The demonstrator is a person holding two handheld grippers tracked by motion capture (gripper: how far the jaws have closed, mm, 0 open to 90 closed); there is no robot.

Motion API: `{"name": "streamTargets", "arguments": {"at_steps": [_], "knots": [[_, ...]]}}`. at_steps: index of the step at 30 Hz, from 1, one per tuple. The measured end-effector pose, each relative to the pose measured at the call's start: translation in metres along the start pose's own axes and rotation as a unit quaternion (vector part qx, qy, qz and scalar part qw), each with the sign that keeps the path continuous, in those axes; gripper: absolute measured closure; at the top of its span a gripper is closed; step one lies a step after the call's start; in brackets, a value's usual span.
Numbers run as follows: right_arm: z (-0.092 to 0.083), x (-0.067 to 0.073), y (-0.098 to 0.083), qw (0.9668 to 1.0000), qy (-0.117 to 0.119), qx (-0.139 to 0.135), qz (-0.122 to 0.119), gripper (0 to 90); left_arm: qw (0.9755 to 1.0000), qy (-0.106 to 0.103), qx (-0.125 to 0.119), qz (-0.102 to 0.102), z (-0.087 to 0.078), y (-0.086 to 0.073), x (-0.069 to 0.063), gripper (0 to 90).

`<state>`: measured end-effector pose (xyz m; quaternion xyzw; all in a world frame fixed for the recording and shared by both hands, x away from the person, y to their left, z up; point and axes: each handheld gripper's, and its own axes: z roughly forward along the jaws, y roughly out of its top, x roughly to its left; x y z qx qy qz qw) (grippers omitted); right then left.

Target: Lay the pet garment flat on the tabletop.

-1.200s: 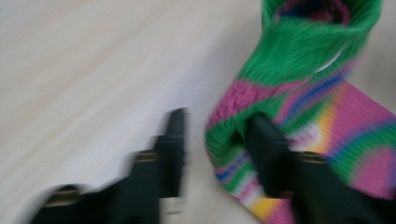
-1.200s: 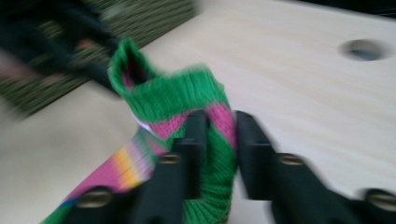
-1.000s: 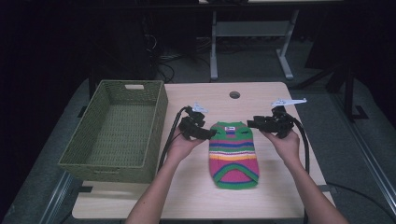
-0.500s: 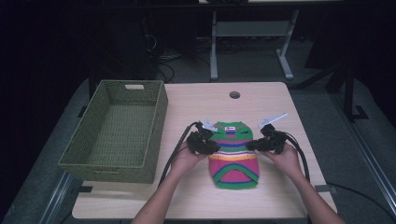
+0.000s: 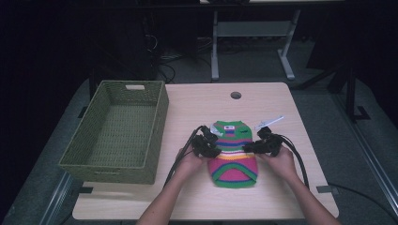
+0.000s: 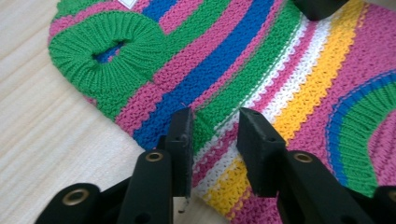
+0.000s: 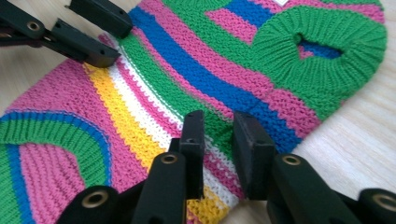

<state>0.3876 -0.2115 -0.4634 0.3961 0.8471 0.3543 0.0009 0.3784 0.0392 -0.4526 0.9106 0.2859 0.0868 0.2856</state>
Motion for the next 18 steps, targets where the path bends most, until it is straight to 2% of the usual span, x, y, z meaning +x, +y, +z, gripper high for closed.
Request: {"name": "streamTargets", "arguments": {"at_steps": [4,7,10,13,15,18], "knots": [[0.001,0.001,0.001,1.0000,-0.004,0.000,-0.004,72.3,1.0000,0.002,0.000,-0.005,0.000,0.000,0.002,64.4],[0.001,-0.001,0.001,1.0000,0.006,-0.005,0.004,70.9,0.9999,-0.001,-0.006,-0.015,0.000,-0.002,0.002,63.6],[0.001,-0.004,0.000,0.9998,0.017,-0.007,0.009,66.3,0.9999,0.003,-0.005,-0.011,-0.001,-0.002,0.002,61.1],[-0.003,-0.003,0.000,0.9996,0.019,-0.018,0.009,65.8,0.9999,0.006,-0.011,-0.010,-0.003,-0.002,0.002,57.3],[-0.005,-0.003,0.000,0.9995,0.022,-0.022,0.008,65.7,0.9999,-0.005,-0.011,-0.012,-0.005,-0.003,0.002,56.3],[-0.010,-0.003,0.002,0.9991,0.024,-0.033,0.008,64.7,0.9997,-0.009,-0.016,-0.016,-0.008,-0.003,0.004,55.2]]}}
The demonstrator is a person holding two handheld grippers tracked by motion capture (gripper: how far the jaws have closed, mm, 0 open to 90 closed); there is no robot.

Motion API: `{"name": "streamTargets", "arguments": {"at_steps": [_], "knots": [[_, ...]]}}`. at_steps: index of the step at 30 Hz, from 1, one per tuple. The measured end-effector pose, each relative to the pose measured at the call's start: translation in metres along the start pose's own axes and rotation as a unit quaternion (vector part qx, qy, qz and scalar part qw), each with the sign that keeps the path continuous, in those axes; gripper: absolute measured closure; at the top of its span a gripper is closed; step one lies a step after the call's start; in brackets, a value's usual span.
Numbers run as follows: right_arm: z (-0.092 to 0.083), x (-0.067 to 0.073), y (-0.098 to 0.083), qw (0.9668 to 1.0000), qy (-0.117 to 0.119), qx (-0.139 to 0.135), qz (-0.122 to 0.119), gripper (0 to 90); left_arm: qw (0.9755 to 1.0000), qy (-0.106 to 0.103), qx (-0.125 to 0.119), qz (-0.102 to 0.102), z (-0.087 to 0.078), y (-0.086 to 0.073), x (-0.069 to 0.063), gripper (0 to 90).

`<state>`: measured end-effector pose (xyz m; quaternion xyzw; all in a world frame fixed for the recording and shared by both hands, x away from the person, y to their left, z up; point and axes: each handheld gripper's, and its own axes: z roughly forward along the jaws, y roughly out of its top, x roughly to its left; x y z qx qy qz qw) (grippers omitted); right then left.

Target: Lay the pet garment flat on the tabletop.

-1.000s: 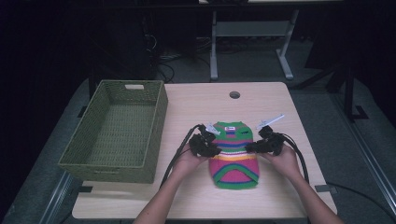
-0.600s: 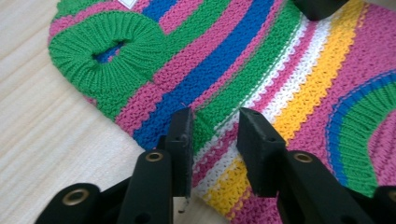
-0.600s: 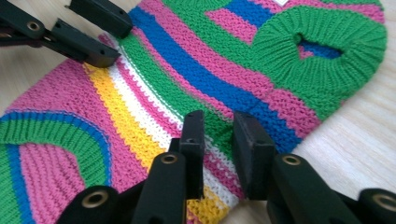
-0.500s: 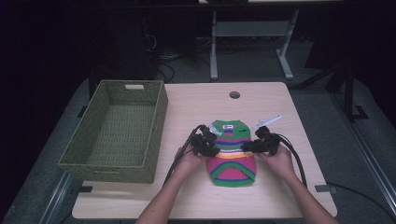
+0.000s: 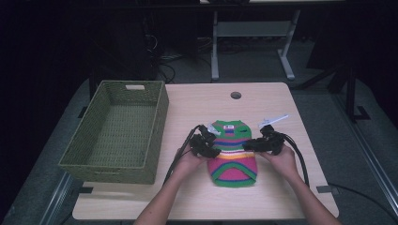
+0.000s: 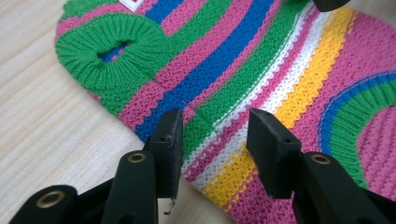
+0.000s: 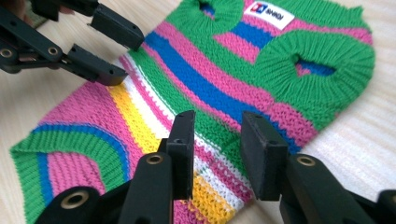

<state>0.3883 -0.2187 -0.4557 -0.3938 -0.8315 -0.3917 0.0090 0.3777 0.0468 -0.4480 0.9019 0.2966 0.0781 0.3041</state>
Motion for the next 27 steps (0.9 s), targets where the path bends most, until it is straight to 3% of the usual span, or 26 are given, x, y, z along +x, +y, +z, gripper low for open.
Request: {"name": "streamTargets", "arguments": {"at_steps": [18,27], "knots": [[-0.024,-0.007,-0.002,0.9996,0.015,-0.026,-0.003,42.9,0.9989,-0.021,-0.037,-0.020,-0.017,-0.002,0.002,45.7],[-0.030,-0.005,-0.004,0.9995,0.022,-0.022,-0.002,36.9,0.9969,-0.033,-0.058,-0.042,-0.028,-0.009,0.007,40.1]]}}
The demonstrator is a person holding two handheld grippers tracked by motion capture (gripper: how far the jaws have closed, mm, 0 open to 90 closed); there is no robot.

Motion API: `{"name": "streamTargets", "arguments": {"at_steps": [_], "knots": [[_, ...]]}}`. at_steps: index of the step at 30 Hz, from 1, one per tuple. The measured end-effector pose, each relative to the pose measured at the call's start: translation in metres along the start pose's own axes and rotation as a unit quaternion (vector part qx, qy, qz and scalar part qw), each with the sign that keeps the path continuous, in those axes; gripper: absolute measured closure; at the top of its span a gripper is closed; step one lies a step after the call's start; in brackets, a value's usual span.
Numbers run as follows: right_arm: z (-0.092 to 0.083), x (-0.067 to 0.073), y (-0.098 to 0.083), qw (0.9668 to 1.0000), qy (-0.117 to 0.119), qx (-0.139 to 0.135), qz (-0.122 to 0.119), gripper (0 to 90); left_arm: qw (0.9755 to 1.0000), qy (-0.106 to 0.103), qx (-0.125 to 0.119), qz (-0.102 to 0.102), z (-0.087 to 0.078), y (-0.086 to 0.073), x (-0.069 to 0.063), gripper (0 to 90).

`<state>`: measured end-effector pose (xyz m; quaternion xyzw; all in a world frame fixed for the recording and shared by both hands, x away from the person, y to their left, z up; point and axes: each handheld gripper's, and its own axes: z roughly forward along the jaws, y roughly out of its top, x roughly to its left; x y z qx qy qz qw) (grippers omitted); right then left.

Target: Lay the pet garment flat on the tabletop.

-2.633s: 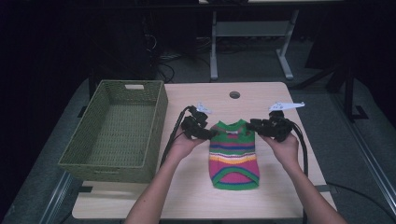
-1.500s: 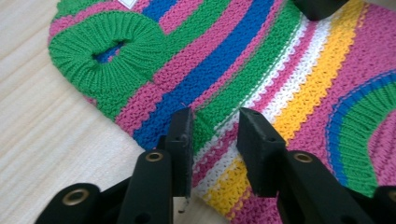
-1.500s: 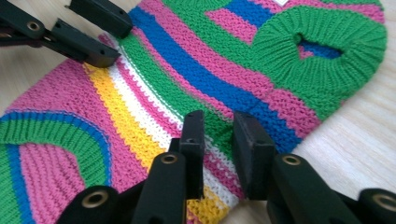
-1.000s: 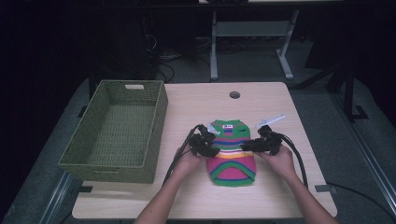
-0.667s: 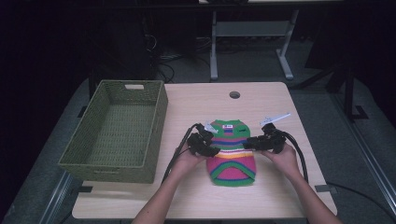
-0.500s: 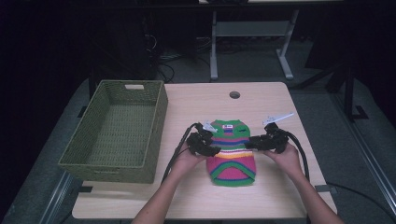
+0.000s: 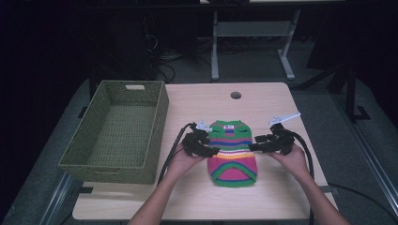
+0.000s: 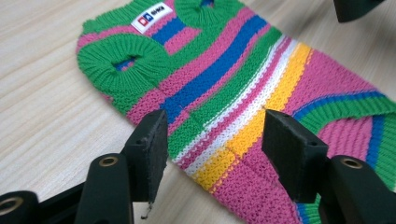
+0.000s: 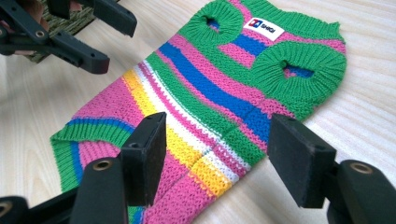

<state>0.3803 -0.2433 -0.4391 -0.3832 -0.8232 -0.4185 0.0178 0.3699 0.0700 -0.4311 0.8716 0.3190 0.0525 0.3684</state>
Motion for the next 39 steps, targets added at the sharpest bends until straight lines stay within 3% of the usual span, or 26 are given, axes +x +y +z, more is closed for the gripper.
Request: {"name": "streamTargets", "arguments": {"at_steps": [20,39], "knots": [[-0.019,0.005,-0.005,1.0000,0.004,0.000,-0.006,30.3,0.9999,0.001,-0.011,-0.001,-0.011,-0.008,-0.008,31.3],[-0.038,0.002,-0.033,0.9999,-0.008,-0.011,0.006,28.1,0.9997,0.000,-0.026,-0.002,-0.026,-0.023,-0.016,27.9]]}}
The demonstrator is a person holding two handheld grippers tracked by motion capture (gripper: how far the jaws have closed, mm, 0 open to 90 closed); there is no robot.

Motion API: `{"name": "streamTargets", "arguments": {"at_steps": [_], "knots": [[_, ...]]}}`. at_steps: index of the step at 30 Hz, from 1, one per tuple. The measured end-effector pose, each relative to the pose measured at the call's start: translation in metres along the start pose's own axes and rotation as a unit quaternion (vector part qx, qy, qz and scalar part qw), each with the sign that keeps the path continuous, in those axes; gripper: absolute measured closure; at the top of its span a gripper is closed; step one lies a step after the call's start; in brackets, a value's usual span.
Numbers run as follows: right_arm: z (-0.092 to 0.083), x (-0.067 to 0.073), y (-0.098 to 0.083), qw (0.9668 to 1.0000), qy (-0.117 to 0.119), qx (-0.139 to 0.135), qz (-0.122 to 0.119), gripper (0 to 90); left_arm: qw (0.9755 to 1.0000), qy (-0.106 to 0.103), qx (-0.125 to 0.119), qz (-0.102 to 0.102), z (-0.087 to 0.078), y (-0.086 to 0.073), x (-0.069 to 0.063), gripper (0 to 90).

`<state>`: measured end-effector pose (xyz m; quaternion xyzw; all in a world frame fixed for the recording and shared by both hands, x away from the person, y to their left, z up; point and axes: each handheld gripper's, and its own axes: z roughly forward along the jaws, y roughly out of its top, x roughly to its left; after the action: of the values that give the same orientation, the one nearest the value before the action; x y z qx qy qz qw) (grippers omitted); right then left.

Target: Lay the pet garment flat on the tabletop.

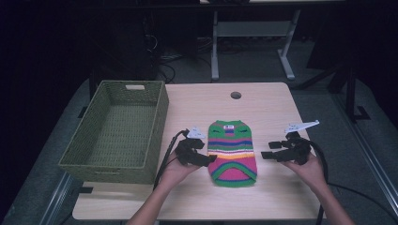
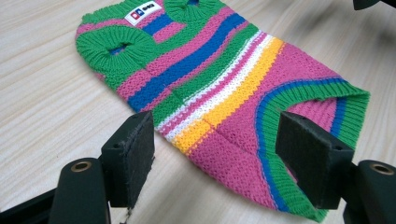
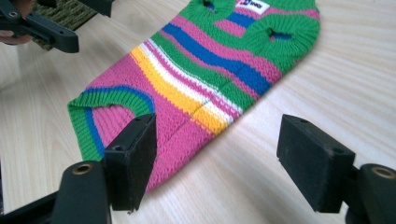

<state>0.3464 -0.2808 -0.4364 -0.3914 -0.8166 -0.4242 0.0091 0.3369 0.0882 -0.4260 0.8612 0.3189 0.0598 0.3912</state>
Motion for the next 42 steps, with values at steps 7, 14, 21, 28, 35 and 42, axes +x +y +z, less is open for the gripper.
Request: {"name": "streamTargets", "arguments": {"at_steps": [7,14,21,28,35,42], "knots": [[-0.008,0.002,-0.008,1.0000,-0.005,-0.007,-0.004,28.0,1.0000,0.002,-0.006,0.004,-0.006,-0.006,-0.003,27.6],[-0.011,0.006,-0.018,0.9998,-0.015,0.001,-0.010,27.4,0.9998,0.001,-0.014,0.011,-0.011,-0.011,-0.010,27.2],[-0.014,0.009,-0.030,0.9997,-0.020,0.004,-0.012,26.9,0.9997,0.002,-0.017,0.016,-0.015,-0.019,-0.015,27.2],[-0.019,0.009,-0.042,0.9996,-0.026,-0.006,-0.012,26.6,0.9996,0.004,-0.021,0.020,-0.019,-0.025,-0.020,26.9],[-0.025,0.009,-0.052,0.9993,-0.034,-0.014,-0.007,26.6,0.9995,0.009,-0.025,0.019,-0.025,-0.029,-0.021,26.9],[-0.033,0.012,-0.062,0.9990,-0.039,-0.018,-0.007,26.5,0.9993,0.014,-0.027,0.022,-0.032,-0.038,-0.024,26.9]]}}
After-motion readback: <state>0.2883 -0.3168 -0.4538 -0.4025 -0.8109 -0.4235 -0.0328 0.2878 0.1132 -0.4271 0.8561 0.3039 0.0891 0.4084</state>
